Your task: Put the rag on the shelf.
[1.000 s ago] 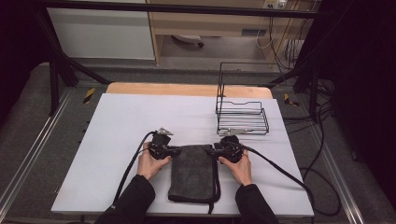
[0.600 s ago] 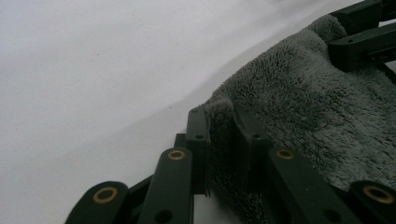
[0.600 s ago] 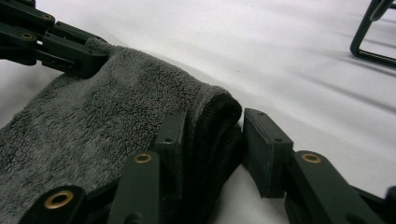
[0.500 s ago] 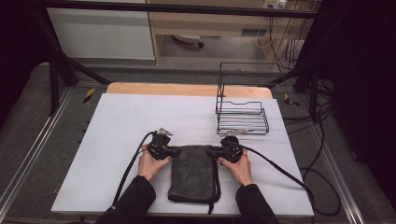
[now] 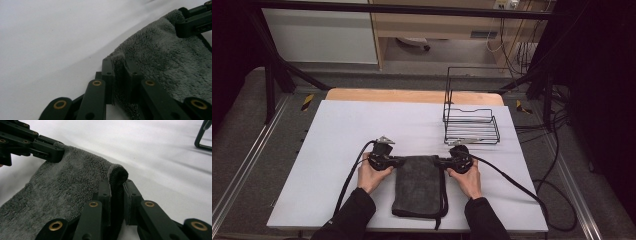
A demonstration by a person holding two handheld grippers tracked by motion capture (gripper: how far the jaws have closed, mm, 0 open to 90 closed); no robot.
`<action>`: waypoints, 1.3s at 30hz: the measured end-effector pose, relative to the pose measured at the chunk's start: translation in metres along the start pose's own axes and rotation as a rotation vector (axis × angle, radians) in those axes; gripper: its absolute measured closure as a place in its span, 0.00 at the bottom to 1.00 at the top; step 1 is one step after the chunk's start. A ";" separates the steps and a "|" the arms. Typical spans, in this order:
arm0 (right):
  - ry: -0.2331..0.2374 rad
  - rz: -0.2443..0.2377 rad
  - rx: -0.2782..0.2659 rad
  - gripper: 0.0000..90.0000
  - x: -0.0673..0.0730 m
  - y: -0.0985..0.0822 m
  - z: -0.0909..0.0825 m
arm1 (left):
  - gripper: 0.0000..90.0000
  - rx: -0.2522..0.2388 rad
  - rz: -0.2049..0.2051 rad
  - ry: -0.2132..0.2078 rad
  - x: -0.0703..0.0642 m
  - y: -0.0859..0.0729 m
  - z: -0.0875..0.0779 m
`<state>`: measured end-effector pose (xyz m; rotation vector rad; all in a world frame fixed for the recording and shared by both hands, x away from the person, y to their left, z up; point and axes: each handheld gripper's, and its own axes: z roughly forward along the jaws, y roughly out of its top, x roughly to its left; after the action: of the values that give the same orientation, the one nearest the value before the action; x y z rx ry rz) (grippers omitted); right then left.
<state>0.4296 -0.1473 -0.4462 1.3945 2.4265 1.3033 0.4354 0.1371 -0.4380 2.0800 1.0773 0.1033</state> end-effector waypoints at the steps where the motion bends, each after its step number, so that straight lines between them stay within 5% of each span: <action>1: 0.004 -0.001 -0.007 0.88 0.001 0.001 -0.002 | 0.89 -0.010 -0.001 -0.002 0.000 0.000 -0.002; 18: 0.048 -0.060 -0.130 0.89 0.017 0.003 -0.027 | 0.89 -0.142 0.075 0.005 -0.018 -0.003 -0.037; 29: 0.058 -0.102 -0.200 0.89 0.028 0.006 -0.043 | 0.89 -0.221 0.100 0.032 -0.032 -0.003 -0.055; 39: 0.065 -0.122 -0.267 0.89 0.036 0.012 -0.058 | 0.89 -0.303 0.096 0.017 -0.041 0.001 -0.074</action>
<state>0.3916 -0.1551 -0.3889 1.1361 2.2306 1.5933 0.3806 0.1516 -0.3745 1.8575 0.9096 0.3126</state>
